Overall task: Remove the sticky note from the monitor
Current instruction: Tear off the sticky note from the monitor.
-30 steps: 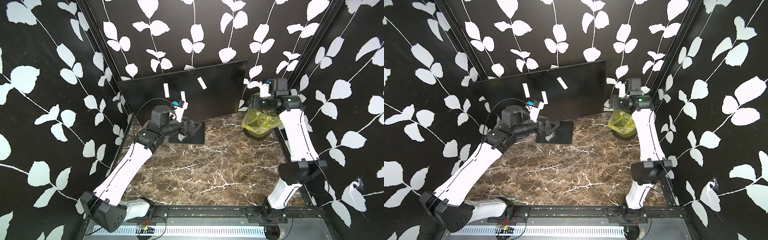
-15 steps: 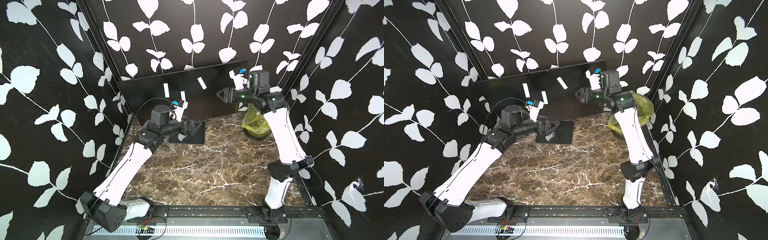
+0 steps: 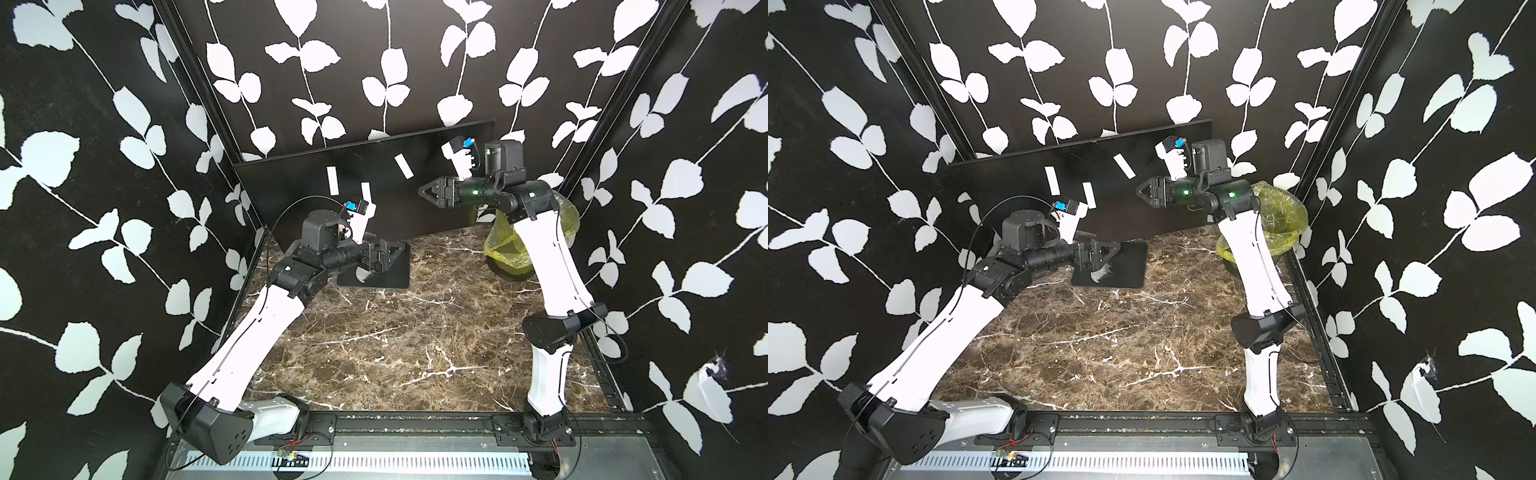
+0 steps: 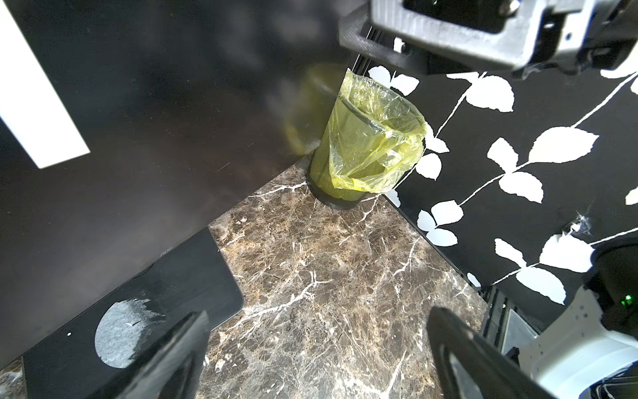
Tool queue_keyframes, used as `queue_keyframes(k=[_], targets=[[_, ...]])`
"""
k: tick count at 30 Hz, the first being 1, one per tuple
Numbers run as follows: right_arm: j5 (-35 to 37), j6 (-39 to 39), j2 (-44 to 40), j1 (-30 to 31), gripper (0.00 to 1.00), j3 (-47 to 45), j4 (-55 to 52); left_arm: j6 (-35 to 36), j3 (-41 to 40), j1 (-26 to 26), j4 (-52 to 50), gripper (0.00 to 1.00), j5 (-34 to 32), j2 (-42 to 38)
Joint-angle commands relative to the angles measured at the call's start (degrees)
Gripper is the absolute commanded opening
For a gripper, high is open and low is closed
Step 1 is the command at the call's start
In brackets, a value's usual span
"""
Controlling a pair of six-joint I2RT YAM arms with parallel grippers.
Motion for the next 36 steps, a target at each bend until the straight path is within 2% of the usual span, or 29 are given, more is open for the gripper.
queue_keyframes(k=[1, 10, 17, 36], targets=[[2.3, 1.9, -2.0, 1.1, 0.63, -1.4, 9.7, 0.6, 0.4, -0.2, 0.0, 0.99, 0.3, -0.6], [3.9, 5.5, 1.7, 1.6, 0.59, 1.6, 13.8, 0.7, 0.1, -0.2, 0.2, 0.99, 0.5, -0.7], [2.2, 7.8, 4.4, 1.5, 0.58, 4.0, 14.6, 0.6, 0.1, -0.2, 0.4, 0.99, 0.6, -0.4], [2.3, 9.8, 7.1, 1.9, 0.56, 4.1, 17.2, 1.0, 0.4, -0.2, -0.4, 0.99, 0.7, -0.3]])
